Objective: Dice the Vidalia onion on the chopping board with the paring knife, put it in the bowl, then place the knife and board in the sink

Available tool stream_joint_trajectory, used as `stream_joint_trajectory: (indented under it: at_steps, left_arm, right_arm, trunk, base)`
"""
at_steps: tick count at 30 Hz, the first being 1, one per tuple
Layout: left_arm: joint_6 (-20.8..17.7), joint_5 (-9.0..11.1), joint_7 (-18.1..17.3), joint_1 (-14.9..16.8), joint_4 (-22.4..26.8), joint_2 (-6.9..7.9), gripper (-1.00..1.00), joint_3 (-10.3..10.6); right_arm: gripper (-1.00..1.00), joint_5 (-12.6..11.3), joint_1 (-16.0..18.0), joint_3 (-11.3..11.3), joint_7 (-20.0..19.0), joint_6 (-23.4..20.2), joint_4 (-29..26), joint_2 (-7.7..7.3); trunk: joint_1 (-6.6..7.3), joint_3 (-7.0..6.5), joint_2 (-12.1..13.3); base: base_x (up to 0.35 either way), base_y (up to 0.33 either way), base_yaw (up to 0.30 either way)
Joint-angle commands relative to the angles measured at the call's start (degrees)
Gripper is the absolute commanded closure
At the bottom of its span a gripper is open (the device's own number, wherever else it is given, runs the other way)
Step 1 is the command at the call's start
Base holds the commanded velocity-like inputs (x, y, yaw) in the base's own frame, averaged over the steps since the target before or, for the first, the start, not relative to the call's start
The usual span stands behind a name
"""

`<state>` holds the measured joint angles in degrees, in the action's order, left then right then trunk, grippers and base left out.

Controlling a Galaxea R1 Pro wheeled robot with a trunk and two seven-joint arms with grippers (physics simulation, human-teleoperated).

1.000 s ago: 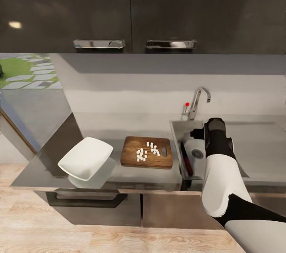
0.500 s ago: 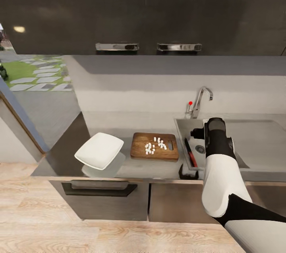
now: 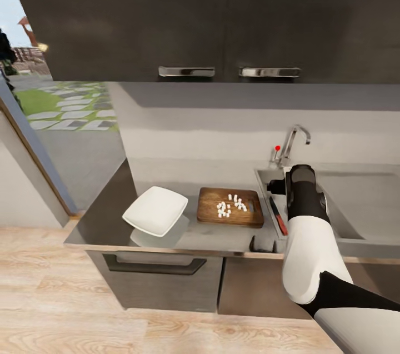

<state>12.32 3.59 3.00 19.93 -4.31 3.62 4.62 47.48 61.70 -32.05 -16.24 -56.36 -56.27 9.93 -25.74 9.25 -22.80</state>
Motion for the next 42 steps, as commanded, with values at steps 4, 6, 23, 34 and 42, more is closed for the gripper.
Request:
stream_joint_trajectory:
  at_steps: [4,6,23,34,42]
  left_arm:
    - [0.42,0.36,0.08,0.11,-0.26,-0.02,-1.00,0.48]
    - [0.42,0.36,0.08,0.11,-0.26,-0.02,-1.00,0.48]
    - [0.34,0.36,0.08,0.11,-0.26,-0.05,-1.00,0.48]
    - [0.30,0.35,0.08,0.11,-0.26,-0.66,-1.00,0.48]
    - [0.25,0.33,0.08,0.11,-0.25,-0.84,-1.00,0.48]
  right_arm:
    - [-1.00,0.59,0.08,-0.20,-0.55,-0.07,-0.07,0.07]
    - [-1.00,0.59,0.08,-0.20,-0.55,-0.07,-0.07,0.07]
    - [-1.00,0.68,0.08,-0.20,-0.81,0.16,-0.07,0.07]
    - [-1.00,0.60,0.08,-0.23,-1.02,8.92,0.46,0.07]
    - [-1.00,0.60,0.08,-0.30,-2.16,9.92,0.63,0.07]
  trunk:
    - [-0.04,-0.24,-0.12]
    - [-0.04,-0.42,-0.12]
    - [-0.04,-1.11,-0.12]
    - [-0.04,-1.11,-0.12]
    - [-0.04,-1.11,-0.12]
  base:
    - [0.000,0.049,0.087]
    - [0.000,0.016,0.088]
    - [0.000,0.002,0.037]
    - [0.000,0.000,0.000]
    - [0.000,0.000,0.000]
